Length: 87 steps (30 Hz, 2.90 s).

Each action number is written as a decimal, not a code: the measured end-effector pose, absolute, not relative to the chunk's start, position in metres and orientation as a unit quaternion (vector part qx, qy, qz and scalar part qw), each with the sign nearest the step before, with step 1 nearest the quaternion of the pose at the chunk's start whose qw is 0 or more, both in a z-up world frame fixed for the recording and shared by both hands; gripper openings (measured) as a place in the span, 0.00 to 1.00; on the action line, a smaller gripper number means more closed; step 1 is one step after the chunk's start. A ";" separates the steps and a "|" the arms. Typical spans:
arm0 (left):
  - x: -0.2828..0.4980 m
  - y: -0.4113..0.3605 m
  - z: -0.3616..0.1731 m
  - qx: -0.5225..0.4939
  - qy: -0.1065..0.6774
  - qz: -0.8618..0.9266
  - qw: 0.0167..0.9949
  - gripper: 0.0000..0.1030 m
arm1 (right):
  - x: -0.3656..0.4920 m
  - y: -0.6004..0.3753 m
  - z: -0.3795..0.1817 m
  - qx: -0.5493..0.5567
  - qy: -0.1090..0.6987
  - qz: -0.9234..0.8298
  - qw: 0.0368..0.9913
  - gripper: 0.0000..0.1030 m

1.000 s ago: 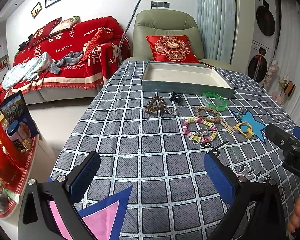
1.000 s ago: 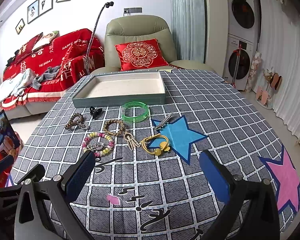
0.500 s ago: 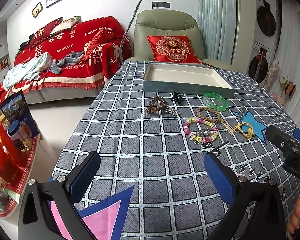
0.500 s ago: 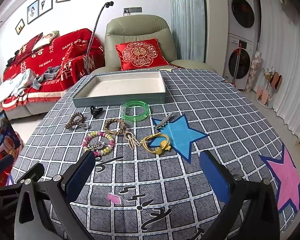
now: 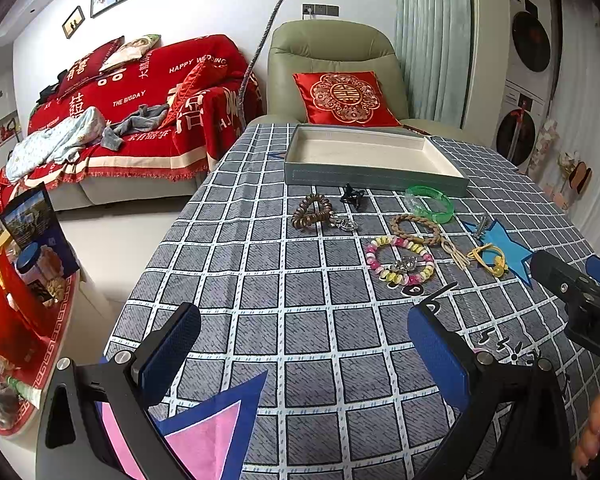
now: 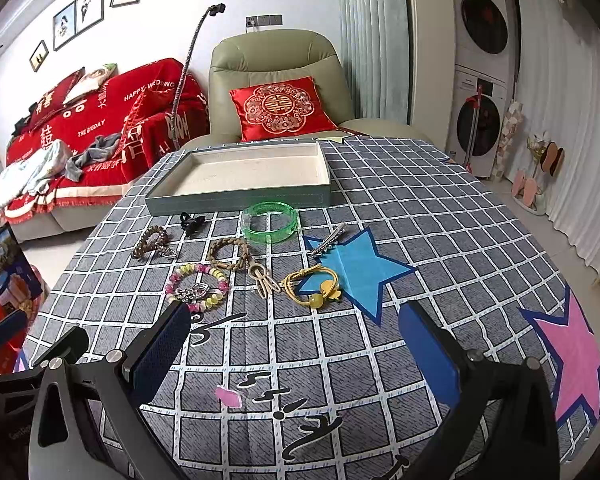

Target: Organize jewelry

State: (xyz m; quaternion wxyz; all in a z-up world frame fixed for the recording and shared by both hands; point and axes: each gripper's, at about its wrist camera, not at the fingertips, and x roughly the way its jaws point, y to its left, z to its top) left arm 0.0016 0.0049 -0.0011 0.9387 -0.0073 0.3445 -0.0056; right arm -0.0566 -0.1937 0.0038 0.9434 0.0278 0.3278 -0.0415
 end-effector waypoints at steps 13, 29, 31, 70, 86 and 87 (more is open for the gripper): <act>0.002 0.004 -0.001 -0.006 0.345 -0.006 0.939 1.00 | -0.057 -0.193 0.003 0.021 0.325 -0.044 0.944 1.00; 0.000 0.001 0.002 -0.001 0.343 -0.004 0.939 1.00 | -0.056 -0.195 0.003 0.025 0.333 -0.041 0.942 1.00; 0.000 0.001 0.002 -0.002 0.343 -0.004 0.939 1.00 | -0.057 -0.194 0.003 0.026 0.334 -0.041 0.941 1.00; 0.144 -0.024 -0.045 -0.023 0.504 -0.076 0.860 0.91 | 0.052 -0.262 -0.043 0.060 0.464 -0.050 0.882 0.87; 0.141 -0.073 -0.042 0.066 0.479 -0.145 0.863 0.22 | 0.063 -0.236 -0.054 0.004 0.495 -0.024 0.868 0.19; 0.141 -0.070 -0.040 0.046 0.482 -0.158 0.860 0.22 | 0.064 -0.235 -0.054 0.004 0.495 -0.026 0.869 0.19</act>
